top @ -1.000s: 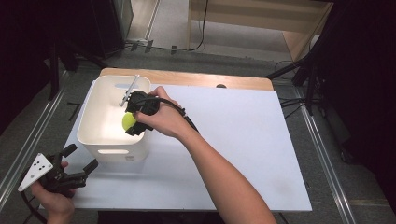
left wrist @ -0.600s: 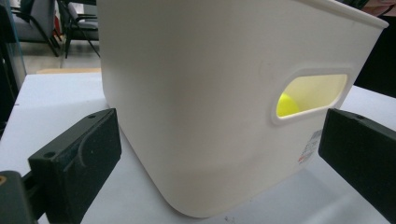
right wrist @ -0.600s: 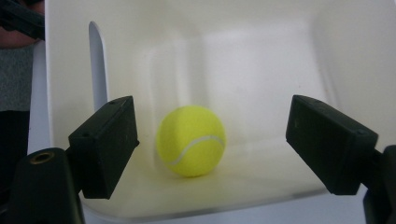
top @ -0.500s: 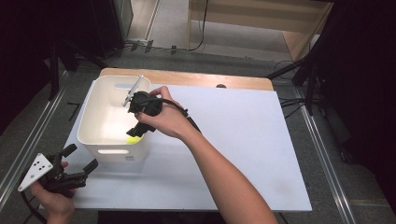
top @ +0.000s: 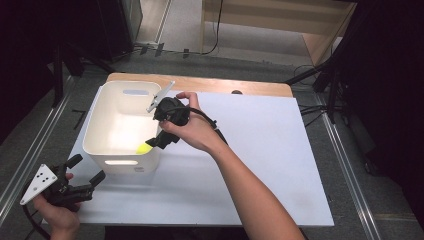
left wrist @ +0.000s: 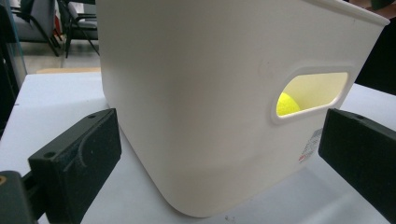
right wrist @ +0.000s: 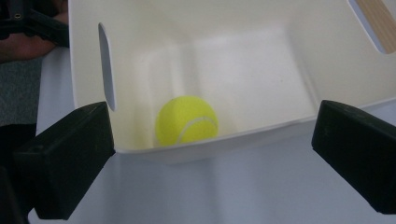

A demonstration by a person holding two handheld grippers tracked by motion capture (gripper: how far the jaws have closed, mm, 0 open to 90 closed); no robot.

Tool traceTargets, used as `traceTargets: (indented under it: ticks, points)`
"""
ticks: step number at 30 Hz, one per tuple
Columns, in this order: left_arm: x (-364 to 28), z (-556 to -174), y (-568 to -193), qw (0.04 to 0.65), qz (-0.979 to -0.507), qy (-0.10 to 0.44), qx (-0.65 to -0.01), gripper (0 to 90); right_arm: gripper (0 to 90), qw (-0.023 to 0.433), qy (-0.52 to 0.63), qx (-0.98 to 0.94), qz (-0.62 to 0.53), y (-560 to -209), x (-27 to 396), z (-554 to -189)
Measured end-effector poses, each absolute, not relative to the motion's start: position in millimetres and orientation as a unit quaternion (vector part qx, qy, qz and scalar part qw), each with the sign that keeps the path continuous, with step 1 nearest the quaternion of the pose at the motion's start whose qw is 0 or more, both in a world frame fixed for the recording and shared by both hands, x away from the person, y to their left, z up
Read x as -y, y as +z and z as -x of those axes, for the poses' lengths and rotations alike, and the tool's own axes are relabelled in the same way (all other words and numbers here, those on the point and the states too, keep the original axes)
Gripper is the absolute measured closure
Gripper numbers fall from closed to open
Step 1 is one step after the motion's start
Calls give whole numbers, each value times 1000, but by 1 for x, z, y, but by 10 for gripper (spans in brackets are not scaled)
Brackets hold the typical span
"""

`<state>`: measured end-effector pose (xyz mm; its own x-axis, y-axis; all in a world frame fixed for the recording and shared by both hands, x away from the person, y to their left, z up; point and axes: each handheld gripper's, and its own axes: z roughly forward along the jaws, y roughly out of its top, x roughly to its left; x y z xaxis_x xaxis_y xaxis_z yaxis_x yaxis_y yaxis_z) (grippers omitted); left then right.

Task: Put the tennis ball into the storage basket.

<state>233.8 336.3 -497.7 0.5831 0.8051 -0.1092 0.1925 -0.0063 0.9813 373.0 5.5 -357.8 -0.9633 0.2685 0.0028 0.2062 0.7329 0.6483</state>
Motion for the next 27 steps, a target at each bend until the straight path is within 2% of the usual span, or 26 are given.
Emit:
traceTargets:
  ticks: [27]
  points:
    - [-336, -234, -498, 594, -663, 259, -377, 0, 0, 80, 390, -895, -201, -373, 84, -358]
